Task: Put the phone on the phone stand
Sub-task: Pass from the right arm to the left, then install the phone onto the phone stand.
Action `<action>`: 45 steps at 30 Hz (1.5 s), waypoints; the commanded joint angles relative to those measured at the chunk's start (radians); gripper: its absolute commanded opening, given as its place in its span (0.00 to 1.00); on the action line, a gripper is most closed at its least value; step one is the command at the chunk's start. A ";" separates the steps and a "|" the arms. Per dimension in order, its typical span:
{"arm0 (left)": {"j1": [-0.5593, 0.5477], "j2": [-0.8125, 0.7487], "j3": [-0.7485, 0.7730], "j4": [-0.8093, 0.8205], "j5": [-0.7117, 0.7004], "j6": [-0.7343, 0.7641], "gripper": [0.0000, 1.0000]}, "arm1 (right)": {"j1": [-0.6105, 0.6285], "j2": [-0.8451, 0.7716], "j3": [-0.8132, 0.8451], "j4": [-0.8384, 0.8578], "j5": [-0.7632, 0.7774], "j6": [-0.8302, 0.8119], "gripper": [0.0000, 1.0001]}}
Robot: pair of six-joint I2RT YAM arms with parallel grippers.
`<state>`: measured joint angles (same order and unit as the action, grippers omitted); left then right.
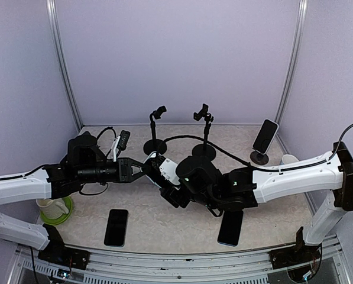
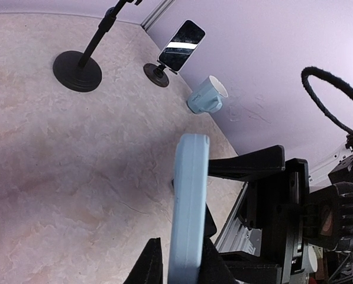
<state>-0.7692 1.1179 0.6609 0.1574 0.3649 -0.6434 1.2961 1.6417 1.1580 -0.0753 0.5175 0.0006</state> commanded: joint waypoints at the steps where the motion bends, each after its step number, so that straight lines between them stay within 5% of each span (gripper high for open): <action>1: 0.005 -0.003 -0.015 0.025 -0.011 0.005 0.15 | 0.015 -0.003 -0.002 0.080 0.025 -0.001 0.71; 6: 0.005 -0.006 -0.018 0.027 -0.010 0.002 0.00 | 0.017 0.004 0.000 0.075 0.033 0.003 0.76; 13: 0.005 -0.025 -0.023 0.028 -0.029 0.006 0.00 | 0.019 0.005 0.006 0.065 0.071 0.020 1.00; 28: 0.029 -0.089 0.094 -0.240 -0.187 0.241 0.00 | 0.010 -0.061 -0.061 0.105 0.129 -0.007 1.00; 45: 0.344 -0.143 0.196 -0.435 -0.223 0.494 0.00 | -0.086 -0.209 -0.207 0.178 0.086 -0.067 1.00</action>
<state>-0.4770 0.9901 0.7929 -0.2985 0.1387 -0.2478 1.2278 1.4876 0.9794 0.0582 0.6220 -0.0448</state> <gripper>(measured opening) 0.085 0.998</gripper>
